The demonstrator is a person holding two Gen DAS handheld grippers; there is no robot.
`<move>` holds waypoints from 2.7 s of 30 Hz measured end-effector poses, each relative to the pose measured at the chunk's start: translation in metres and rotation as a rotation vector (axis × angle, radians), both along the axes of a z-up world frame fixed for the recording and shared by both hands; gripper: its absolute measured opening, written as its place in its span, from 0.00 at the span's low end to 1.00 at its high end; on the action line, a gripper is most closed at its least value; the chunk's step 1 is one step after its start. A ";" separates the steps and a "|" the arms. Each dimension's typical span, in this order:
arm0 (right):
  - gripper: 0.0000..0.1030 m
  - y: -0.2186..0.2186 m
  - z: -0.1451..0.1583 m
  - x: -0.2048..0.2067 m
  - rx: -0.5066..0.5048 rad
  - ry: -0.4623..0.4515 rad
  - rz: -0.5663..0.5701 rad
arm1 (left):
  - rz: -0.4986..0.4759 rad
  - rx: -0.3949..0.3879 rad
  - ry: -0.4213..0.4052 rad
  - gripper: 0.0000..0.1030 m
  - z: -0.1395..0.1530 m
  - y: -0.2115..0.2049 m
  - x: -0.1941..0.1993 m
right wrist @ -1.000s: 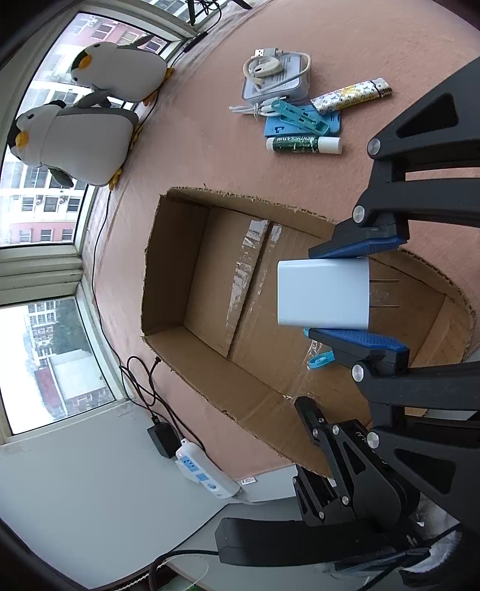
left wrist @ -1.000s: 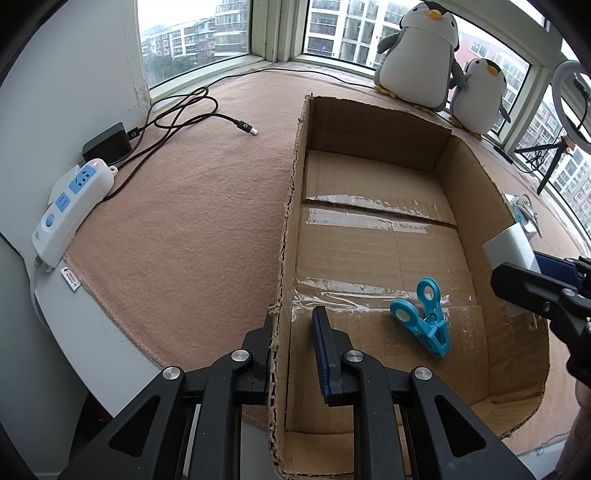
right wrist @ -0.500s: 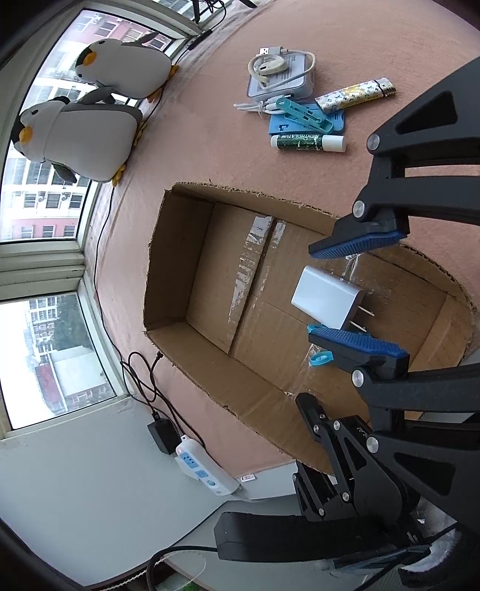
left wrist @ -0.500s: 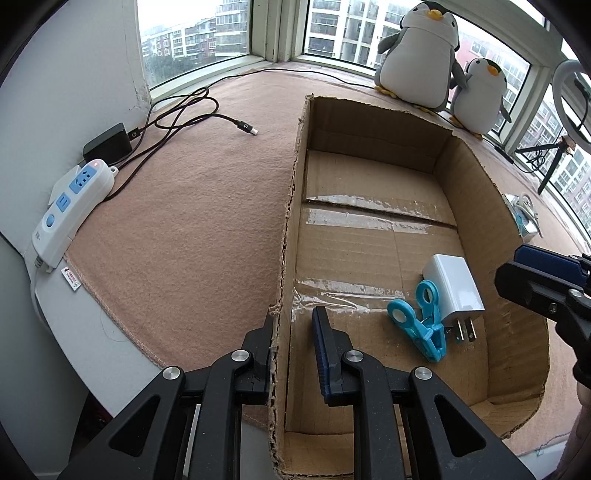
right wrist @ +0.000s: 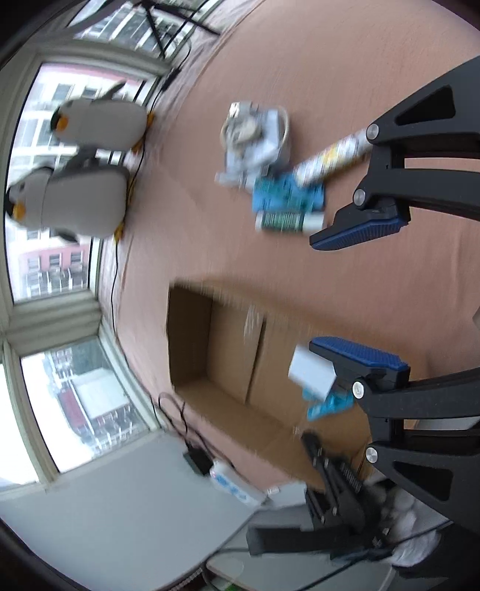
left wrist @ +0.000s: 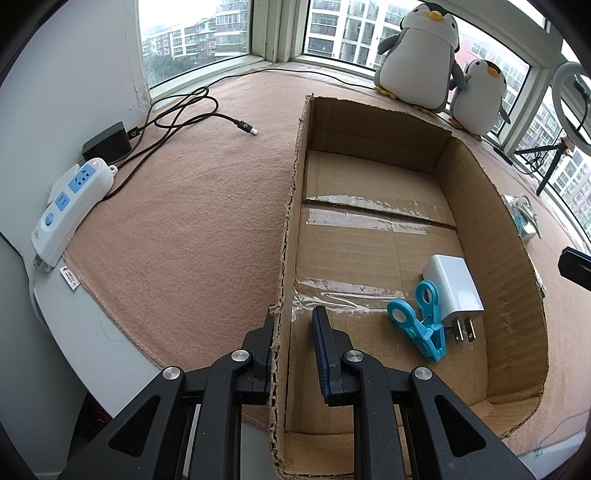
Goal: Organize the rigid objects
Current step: 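Return the right tool to the pile and grasp the patterned lighter, then carry the patterned lighter into the box and open the right tool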
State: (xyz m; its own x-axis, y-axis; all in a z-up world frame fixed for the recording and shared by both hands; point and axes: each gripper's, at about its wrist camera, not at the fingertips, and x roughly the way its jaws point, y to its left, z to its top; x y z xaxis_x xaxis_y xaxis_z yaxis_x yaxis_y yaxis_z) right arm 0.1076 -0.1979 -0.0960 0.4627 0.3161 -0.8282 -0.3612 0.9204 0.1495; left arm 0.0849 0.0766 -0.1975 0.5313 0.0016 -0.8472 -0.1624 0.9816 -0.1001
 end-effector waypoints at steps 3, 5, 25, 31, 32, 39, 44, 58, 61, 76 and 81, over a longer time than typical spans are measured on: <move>0.43 -0.026 -0.006 0.006 -0.025 0.005 -0.042 | 0.001 -0.003 -0.001 0.18 0.000 -0.001 0.000; 0.43 -0.039 -0.012 0.010 -0.047 0.014 -0.062 | 0.001 -0.003 -0.001 0.18 0.000 0.001 0.000; 0.43 -0.050 -0.067 0.053 -0.237 0.109 0.023 | 0.000 -0.007 0.002 0.18 0.000 0.001 0.002; 0.43 -0.047 -0.072 0.058 -0.248 0.124 0.034 | -0.001 -0.006 0.002 0.18 0.000 0.001 0.002; 0.43 -0.047 -0.072 0.058 -0.244 0.127 0.034 | -0.001 -0.006 0.002 0.18 0.000 0.002 0.002; 0.32 -0.044 -0.071 0.056 -0.223 0.137 0.038 | 0.000 -0.006 0.003 0.18 0.000 0.002 0.002; 0.23 -0.043 -0.070 0.052 -0.220 0.133 0.042 | 0.000 -0.006 0.003 0.18 0.000 0.002 0.002; 0.20 -0.066 -0.067 0.025 -0.071 0.149 -0.050 | 0.000 -0.008 0.002 0.18 0.000 0.002 0.002; 0.20 -0.071 -0.067 0.024 -0.048 0.150 -0.068 | -0.001 -0.006 0.002 0.18 0.000 0.002 0.002; 0.20 -0.071 -0.053 0.020 -0.026 0.111 -0.083 | -0.001 -0.005 0.003 0.18 0.000 0.002 0.003; 0.20 -0.060 -0.034 0.014 0.001 0.076 -0.064 | -0.001 -0.005 0.002 0.18 0.000 0.002 0.003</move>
State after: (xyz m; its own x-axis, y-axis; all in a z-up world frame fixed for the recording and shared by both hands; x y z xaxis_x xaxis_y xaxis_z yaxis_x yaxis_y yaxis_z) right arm 0.1220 -0.2578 -0.1304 0.4177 0.2886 -0.8615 -0.2891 0.9411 0.1751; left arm 0.0879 0.0787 -0.1974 0.5295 -0.0038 -0.8483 -0.1612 0.9813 -0.1050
